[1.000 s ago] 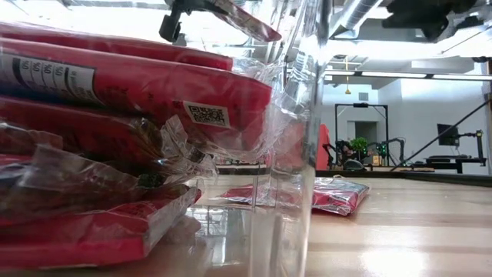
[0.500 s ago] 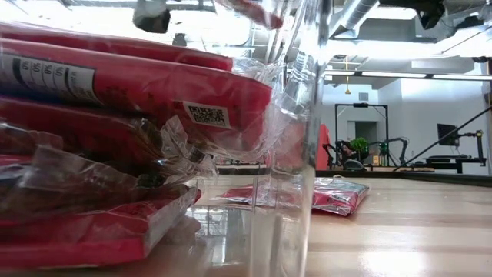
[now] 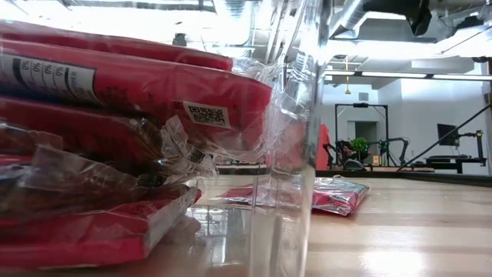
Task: Sort popcorn bags into baskets
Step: Put the red popcorn bag into the transparent bin
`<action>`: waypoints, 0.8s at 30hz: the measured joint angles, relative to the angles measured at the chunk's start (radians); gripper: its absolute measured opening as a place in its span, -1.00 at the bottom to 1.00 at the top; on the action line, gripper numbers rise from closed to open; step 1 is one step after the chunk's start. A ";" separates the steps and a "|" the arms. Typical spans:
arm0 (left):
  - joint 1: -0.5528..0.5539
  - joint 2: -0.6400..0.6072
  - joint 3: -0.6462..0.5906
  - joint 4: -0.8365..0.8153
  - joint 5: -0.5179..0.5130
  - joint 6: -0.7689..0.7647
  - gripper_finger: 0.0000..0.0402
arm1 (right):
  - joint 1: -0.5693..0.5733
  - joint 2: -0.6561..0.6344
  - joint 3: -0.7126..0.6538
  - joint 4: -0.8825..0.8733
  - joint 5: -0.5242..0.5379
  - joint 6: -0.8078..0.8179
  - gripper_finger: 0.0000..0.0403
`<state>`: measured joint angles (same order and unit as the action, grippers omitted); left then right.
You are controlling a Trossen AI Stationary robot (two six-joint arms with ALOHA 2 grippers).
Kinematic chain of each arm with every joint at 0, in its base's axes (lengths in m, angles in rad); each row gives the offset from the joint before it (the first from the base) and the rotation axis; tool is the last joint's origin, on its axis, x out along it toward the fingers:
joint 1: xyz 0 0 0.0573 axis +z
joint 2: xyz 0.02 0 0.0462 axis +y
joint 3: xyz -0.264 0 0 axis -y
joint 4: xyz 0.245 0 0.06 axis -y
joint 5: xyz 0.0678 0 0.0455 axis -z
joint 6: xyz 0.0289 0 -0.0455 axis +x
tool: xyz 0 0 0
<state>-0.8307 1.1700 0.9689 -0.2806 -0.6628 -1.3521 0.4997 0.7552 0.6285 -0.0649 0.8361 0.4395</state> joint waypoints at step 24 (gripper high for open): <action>-0.054 0.192 -0.093 0.121 0.099 -0.374 -0.75 | -0.025 0.195 0.000 0.021 -0.001 0.164 -0.33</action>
<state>-0.8848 1.3617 0.8761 -0.1593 -0.5641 -1.7264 0.4749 0.9506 0.6285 -0.0434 0.8355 0.6035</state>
